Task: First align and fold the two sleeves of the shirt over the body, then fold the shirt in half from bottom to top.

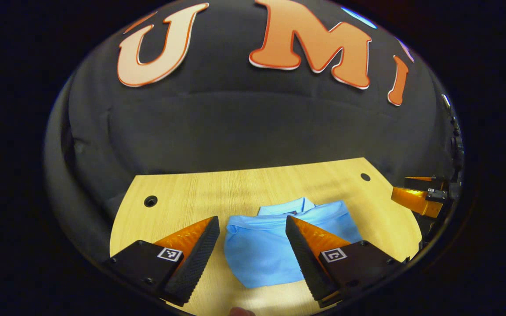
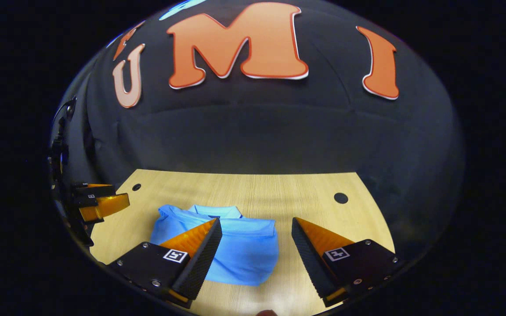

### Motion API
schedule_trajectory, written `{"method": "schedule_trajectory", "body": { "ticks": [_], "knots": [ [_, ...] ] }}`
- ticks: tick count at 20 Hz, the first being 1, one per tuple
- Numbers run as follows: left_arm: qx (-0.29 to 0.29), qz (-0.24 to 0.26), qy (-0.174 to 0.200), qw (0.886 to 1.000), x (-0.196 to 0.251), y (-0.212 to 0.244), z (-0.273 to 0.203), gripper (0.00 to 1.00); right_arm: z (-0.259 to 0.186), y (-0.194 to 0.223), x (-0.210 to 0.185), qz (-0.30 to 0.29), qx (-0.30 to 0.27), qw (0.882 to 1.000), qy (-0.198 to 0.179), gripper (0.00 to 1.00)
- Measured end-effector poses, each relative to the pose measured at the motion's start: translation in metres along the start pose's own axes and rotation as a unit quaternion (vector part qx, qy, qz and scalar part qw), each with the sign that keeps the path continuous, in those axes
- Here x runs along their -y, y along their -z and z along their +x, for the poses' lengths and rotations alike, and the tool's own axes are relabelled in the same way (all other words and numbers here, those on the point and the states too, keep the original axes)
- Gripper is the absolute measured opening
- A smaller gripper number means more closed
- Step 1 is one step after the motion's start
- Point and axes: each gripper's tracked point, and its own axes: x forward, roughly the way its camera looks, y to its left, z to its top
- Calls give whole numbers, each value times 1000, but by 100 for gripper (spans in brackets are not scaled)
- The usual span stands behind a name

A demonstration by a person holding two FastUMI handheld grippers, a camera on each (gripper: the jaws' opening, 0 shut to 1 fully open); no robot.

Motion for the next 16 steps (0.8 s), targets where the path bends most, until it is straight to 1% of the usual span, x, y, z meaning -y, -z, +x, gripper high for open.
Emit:
{"method": "schedule_trajectory", "body": {
  "ticks": [1, 4, 7, 9, 10, 11, 12, 16],
  "knots": [
    [13, -1, -4, 1000, 3, -5, -14, 99, -13, -4, 1, -7, 11, 1000, -1, 97],
    [47, -1, 2, 999, 22, -10, -59, 100, -48, -12, -6, -19, 47, 999, -10, 97],
    [87, 20, -13, 996, 42, -12, -95, 99, -87, -19, -6, -31, 83, 996, -16, 97],
    [115, 30, -25, 993, 49, -13, -121, 98, -112, -22, -7, -40, 110, 993, -17, 97],
    [132, 33, -28, 990, 55, -14, -138, 100, -123, -23, -7, -44, 122, 991, -19, 97],
    [150, 33, -32, 988, 57, -15, -154, 96, -135, -23, -7, -48, 133, 990, -20, 97],
    [167, 35, -34, 985, 61, -14, -169, 98, -147, -21, -9, -50, 144, 988, -21, 97],
    [210, 38, -42, 976, 82, -9, -218, 98, -190, -15, -8, -54, 187, 981, -29, 97]
  ]
}}
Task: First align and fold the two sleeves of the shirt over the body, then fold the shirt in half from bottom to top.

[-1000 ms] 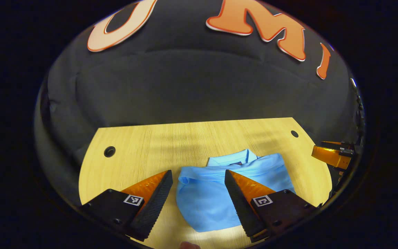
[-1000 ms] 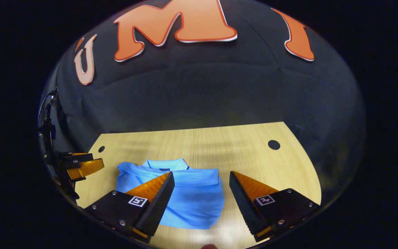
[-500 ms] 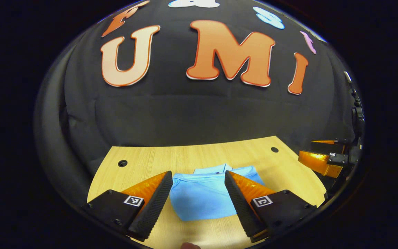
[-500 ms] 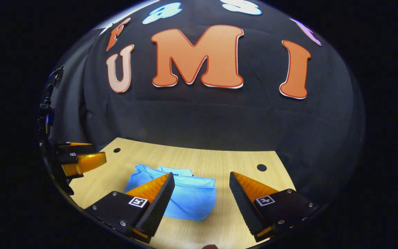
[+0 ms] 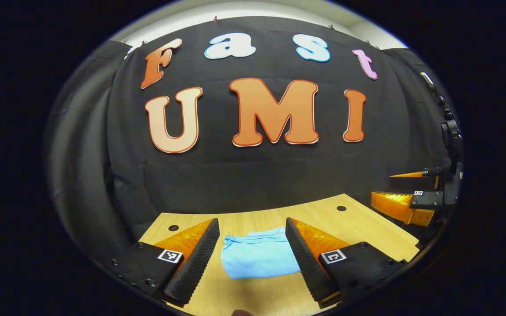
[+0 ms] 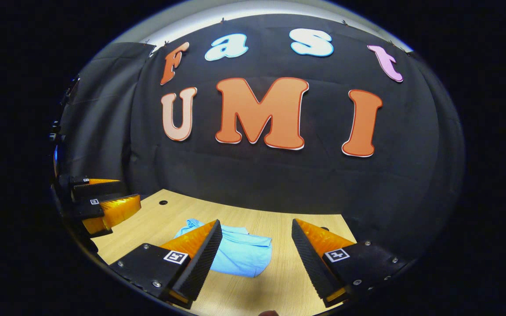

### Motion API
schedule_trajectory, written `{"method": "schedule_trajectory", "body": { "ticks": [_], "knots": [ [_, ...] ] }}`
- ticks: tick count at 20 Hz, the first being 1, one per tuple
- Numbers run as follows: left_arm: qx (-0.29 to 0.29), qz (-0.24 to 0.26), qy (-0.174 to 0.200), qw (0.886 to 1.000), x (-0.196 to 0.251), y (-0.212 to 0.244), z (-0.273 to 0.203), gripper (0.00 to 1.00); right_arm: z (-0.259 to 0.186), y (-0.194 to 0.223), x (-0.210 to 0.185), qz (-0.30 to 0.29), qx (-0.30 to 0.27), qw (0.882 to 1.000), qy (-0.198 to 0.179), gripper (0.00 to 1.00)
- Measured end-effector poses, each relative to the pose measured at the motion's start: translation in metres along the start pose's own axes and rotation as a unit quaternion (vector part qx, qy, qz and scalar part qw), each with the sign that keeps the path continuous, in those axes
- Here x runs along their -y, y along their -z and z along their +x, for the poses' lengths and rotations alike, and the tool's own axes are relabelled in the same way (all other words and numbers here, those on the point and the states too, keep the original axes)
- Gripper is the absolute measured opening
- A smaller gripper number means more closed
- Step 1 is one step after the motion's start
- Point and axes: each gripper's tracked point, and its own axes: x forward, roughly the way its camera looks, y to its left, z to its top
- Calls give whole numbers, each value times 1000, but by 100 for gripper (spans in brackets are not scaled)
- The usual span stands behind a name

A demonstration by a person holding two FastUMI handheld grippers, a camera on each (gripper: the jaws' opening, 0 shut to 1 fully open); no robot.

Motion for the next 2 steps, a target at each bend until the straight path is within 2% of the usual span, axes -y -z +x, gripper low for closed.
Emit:
{"method": "schedule_trajectory", "body": {
  "ticks": [2],
  "knots": [
    [23, -1, -3, 1000, 9, -16, -23, 98, -18, 0, 0, -4, 16, 1000, -1, 97]
  ]
}}
